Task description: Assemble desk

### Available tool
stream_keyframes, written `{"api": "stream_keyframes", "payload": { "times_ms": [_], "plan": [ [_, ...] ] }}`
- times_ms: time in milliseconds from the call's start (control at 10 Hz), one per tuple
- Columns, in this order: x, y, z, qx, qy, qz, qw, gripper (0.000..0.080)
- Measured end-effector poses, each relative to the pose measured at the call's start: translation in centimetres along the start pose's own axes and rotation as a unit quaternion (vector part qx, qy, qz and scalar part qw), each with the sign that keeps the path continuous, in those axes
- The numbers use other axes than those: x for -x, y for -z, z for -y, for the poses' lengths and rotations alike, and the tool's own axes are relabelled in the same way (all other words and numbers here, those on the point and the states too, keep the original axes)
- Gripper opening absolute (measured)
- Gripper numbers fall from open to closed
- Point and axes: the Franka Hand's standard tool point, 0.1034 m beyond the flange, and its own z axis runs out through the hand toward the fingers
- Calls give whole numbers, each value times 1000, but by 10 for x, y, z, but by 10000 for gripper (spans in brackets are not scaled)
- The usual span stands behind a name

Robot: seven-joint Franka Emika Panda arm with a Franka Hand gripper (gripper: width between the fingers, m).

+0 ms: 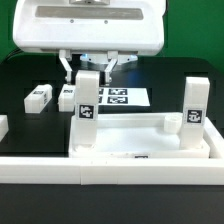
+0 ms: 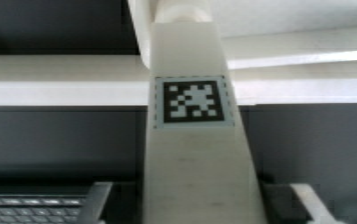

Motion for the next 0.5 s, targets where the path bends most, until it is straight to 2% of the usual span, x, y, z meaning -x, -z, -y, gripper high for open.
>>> {"api": "stream_keyframes", "payload": {
  "times_ms": [500],
  "plan": [
    [-1,0,-3,-4,-7,0,1000,288]
  ]
}}
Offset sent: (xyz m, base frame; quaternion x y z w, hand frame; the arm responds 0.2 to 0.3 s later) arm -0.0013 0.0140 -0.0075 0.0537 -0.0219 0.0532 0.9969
